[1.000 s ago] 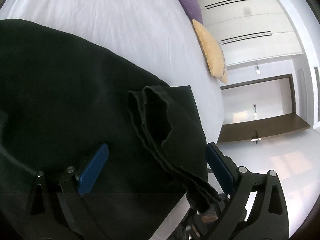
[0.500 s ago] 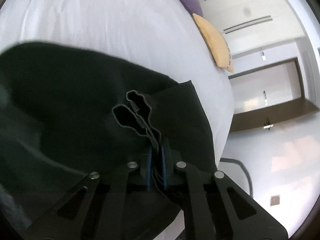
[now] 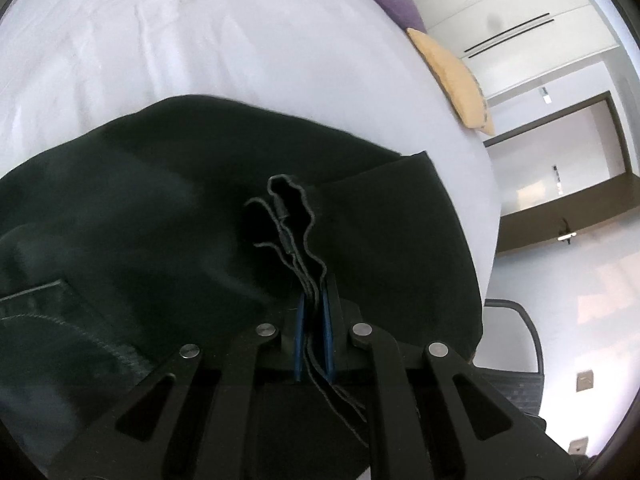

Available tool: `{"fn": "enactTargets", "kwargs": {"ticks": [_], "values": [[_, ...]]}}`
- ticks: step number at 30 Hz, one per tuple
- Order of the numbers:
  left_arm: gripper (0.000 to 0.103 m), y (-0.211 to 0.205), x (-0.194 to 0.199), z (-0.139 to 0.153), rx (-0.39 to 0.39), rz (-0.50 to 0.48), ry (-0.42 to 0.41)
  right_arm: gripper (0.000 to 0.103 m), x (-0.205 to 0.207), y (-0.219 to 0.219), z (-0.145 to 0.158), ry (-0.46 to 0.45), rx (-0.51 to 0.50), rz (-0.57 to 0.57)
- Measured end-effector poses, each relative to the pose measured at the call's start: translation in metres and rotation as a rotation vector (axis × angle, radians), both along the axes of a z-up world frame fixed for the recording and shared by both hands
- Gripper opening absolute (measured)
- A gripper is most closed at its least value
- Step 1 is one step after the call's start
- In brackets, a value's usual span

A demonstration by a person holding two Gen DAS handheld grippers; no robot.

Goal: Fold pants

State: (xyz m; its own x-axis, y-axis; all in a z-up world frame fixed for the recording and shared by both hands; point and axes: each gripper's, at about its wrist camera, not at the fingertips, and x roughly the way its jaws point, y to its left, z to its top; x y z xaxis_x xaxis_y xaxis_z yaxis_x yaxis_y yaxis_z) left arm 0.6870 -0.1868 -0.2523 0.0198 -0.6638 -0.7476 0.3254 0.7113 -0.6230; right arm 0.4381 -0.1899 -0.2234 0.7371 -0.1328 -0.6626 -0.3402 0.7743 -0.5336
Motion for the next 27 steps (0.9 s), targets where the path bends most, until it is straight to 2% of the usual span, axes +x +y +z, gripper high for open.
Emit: {"fn": "enactTargets", "kwargs": {"ticks": [9,21,27], "values": [[0.006,0.031,0.003,-0.001,0.004,0.023,-0.004,0.005,0.001,0.028,-0.001,0.024,-0.011,0.058],[0.006,0.034,0.001,-0.003,0.011,0.047,-0.015,0.005,0.003,0.048,0.000,0.042,-0.023,0.098],[0.006,0.038,0.000,-0.013,0.006,0.033,0.006,0.006,0.008,0.052,-0.009,0.066,-0.036,0.109]]}}
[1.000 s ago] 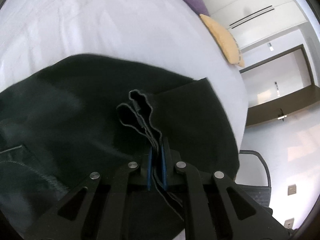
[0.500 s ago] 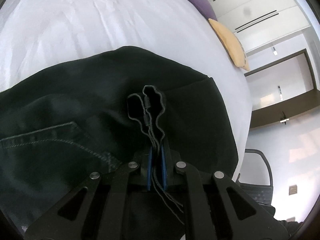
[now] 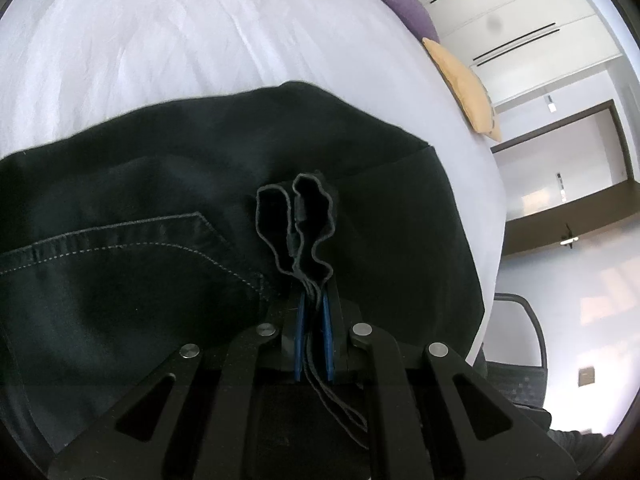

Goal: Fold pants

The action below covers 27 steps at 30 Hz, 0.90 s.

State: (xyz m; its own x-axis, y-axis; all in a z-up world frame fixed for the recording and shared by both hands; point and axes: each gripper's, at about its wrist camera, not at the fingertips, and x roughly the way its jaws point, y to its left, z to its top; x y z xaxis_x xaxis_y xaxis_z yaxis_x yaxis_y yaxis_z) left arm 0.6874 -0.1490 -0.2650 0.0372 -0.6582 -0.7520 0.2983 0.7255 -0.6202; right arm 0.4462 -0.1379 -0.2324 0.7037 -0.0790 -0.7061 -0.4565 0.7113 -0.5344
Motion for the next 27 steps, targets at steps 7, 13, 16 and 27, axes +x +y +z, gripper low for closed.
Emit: {"fn": "enactTargets", "kwargs": {"ticks": [7,13,16,27], "values": [[0.008,-0.001,0.004,-0.004,-0.061,-0.001,0.003,0.010,0.002,-0.001,-0.013,0.022,0.018,-0.013],[0.011,0.011,-0.005,0.032,0.078,0.041,-0.134,0.050,0.003,-0.023,0.006,0.070,0.158,-0.047],[0.011,0.016,-0.004,0.051,0.123,0.086,-0.185,0.075,-0.004,-0.051,0.035,0.108,0.323,-0.041],[0.011,-0.070,-0.028,0.034,0.090,0.010,-0.165,0.058,0.126,-0.322,0.042,0.382,1.261,-0.313]]}}
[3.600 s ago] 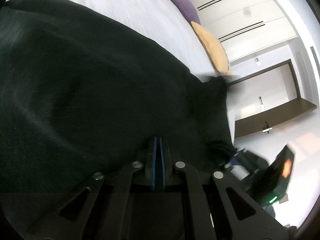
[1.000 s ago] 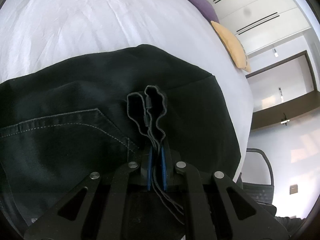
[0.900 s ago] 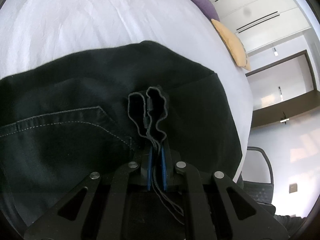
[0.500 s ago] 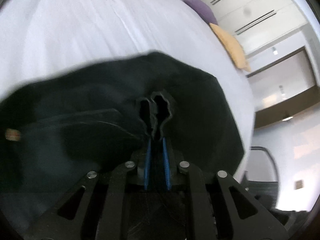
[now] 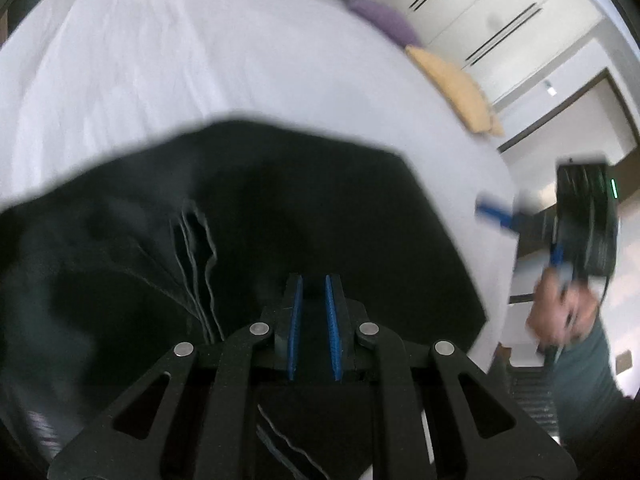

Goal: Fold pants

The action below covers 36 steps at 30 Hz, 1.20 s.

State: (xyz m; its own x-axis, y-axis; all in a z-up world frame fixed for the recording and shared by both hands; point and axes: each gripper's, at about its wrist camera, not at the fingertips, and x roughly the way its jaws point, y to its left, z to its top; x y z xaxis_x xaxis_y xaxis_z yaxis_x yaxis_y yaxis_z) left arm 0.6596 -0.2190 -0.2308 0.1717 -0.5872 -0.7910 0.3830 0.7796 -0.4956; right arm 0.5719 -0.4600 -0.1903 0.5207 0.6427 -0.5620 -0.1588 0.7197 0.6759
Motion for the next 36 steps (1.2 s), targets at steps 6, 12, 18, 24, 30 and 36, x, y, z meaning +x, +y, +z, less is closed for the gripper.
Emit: {"fn": "enactTargets", "kwargs": {"ticks": [6,12,18,24,30,36], "values": [[0.011,0.004,-0.001,-0.021,-0.071,0.054,0.059,0.058,0.061,-0.009,-0.084,0.203,0.224,0.063],[0.011,0.000,-0.001,-0.027,-0.099,0.059,0.045,0.047,0.013,0.001,-0.091,0.205,0.245,0.141],[0.011,-0.008,-0.010,-0.024,-0.077,0.058,-0.009,0.045,-0.065,0.013,-0.088,0.178,0.202,0.130],[0.011,-0.015,-0.021,-0.020,-0.020,0.068,-0.049,0.047,-0.084,0.044,-0.051,0.102,0.159,0.057],[0.011,-0.025,-0.034,-0.015,0.010,0.084,-0.068,0.062,-0.061,0.066,-0.030,0.040,0.167,-0.012],[0.011,-0.014,-0.072,0.028,0.184,0.162,-0.199,0.048,-0.038,0.082,-0.077,0.239,-0.100,-0.153]]}}
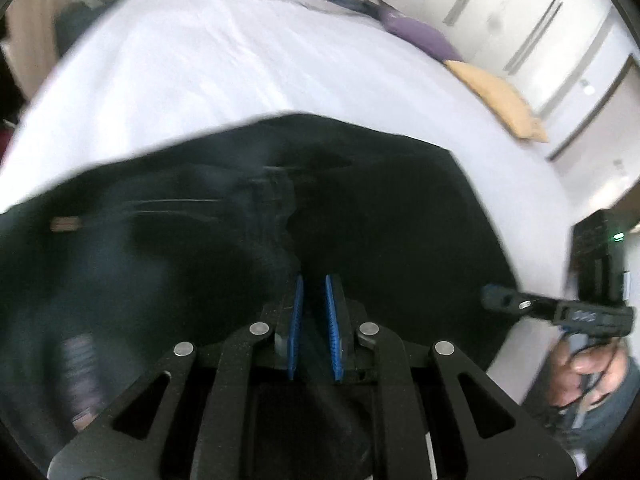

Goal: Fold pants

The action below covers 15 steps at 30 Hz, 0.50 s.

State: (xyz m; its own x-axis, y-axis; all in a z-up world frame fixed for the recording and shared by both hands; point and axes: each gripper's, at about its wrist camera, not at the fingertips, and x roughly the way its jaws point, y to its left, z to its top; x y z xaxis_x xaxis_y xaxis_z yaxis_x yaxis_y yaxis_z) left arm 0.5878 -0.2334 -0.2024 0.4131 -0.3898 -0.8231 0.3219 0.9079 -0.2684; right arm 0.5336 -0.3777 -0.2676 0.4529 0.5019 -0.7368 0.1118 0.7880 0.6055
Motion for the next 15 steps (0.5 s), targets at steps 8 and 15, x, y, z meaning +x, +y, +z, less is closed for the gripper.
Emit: {"fn": "enactTargets", "kwargs": {"ticks": [8,15], "values": [[0.013,0.102,-0.073,0.046,0.069,0.315,-0.107,0.096,0.009,0.058,0.012,-0.049,-0.231,0.124],[0.094,0.215,-0.126,0.010,-0.227,0.670,0.026,0.100,-0.001,0.050,0.013,-0.090,-0.172,0.070]]}}
